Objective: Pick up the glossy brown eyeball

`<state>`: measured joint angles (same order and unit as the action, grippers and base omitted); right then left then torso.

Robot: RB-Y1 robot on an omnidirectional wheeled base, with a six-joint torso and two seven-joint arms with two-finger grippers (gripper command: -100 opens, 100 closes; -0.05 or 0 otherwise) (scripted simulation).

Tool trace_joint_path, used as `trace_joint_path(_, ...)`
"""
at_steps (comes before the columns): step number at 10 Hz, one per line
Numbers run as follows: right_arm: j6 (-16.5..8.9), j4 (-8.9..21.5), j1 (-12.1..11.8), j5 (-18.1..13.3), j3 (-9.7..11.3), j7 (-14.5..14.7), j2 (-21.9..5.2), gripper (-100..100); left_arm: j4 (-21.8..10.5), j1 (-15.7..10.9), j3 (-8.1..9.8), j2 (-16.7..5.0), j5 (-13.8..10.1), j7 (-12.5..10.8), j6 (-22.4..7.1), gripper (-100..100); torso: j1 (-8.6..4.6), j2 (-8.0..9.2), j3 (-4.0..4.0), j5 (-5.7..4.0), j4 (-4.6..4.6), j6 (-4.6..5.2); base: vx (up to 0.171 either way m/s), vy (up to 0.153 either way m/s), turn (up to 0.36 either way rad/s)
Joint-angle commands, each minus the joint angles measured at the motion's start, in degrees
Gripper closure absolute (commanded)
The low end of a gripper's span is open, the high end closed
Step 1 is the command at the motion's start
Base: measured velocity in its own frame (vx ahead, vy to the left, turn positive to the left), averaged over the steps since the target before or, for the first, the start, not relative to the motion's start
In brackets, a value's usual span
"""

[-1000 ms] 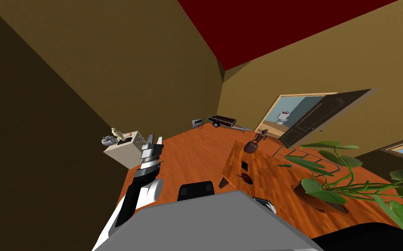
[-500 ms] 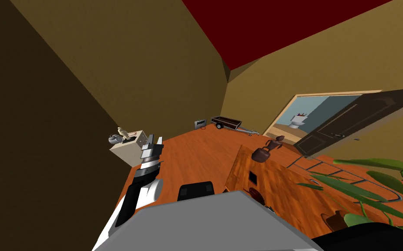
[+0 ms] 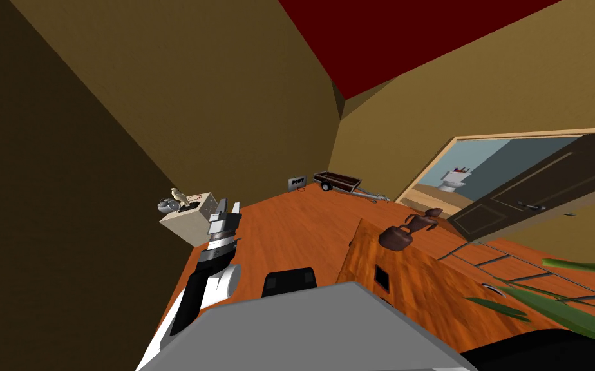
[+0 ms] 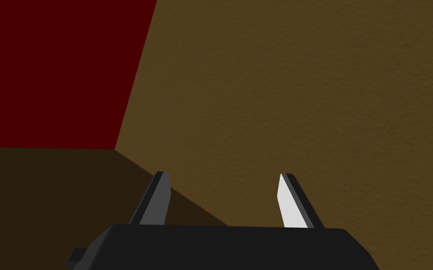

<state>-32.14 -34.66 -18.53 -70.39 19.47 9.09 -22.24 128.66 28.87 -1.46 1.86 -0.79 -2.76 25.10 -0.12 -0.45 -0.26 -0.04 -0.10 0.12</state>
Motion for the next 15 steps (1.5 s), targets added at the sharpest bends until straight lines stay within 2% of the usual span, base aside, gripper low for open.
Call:
trace_joint_path(1, 0.1, -1.9, -1.2, 0.9, -0.1, 1.7, 0.6, -100, 0.0, 0.0, 0.0, 0.0, 0.0, 0.0, 0.0, 0, 0.0, 0.0, 0.0, 0.0, 0.0, 0.0, 0.039, -0.031, 0.029)
trace_joint_path(2, 0.0, -2.2, -1.2, 1.2, -0.3, 1.6, 0.4, -100, 0.0, 0.0, 0.0, 0.0, 0.0, 0.0, 0.0, 0, 0.04, 0.07, 0.04, 0.02, 0.01, 0.02, 0.014, -0.01, 0.002)
trace_joint_path(3, 0.0, -2.6, -1.4, 1.4, -0.4, 2.3, 0.4, 0, 0.0, 0.0, 0.0, 0.0, 0.0, 0.0, 0.0, 0, 0.1, 0.15, 0.08, 0.03, 0.03, 0.01, 0.0, 0.0, 0.0)
trace_joint_path(4, -2.0, -1.7, -0.8, 0.3, 0.3, 1.6, 2.6, -100, 0.0, 0.0, 0.0, 0.0, 0.0, 0.0, 0.0, 0, 0.13, 0.2, 0.11, 0.04, 0.04, 0.01, 0.002, -0.1, -0.014)
trace_joint_path(6, -4.0, -0.9, -0.3, -0.7, 1.0, 1.0, 4.8, -100, 0.0, 0.0, 0.01, 0.0, 0.0, 0.0, 0.0, 0, -0.29, 0.23, 0.13, -0.05, 0.05, 0.01, -0.009, -0.137, 0.003)
trace_joint_path(7, -4.0, -0.9, -0.3, -0.7, 1.0, 1.0, 4.8, -100, 0.0, 0.0, 0.01, 0.0, 0.0, 0.0, 0.0, 0, -0.37, 0.27, 0.15, -0.06, 0.05, 0.02, -0.01, -0.109, 0.004)
trace_joint_path(9, -6.6, 0.2, 0.5, -2.1, 2.0, 0.1, 7.7, -100, 0.0, 0.0, 0.01, 0.0, 0.0, 0.0, 0.0, 0, -0.28, 0.21, 0.12, -0.04, 0.04, 0.01, 0.009, -0.128, -0.006)
trace_joint_path(11, -6.5, -0.9, -0.1, -1.6, 1.7, 1.3, 7.4, -100, 0.0, 0.0, 0.0, 0.0, 0.0, 0.0, 0.0, 0, -0.06, 0.25, 0.14, -0.07, 0.05, 0.0, -0.006, -0.02, 0.019)
trace_joint_path(12, -6.6, -0.7, 0.0, -1.7, 1.7, 1.0, 7.4, 100, 0.0, 0.0, -0.01, 0.0, 0.0, 0.0, 0.0, 0, -0.08, 0.23, 0.13, -0.12, 0.05, 0.0, 0.0, 0.0, 0.0)
trace_joint_path(15, -6.6, -0.7, 0.0, -1.7, 1.7, 1.0, 7.4, 100, 0.0, 0.0, -0.01, 0.0, 0.0, 0.0, 0.0, 0, -0.1, 0.21, 0.12, -0.14, 0.05, 0.0, 0.0, 0.0, 0.0)
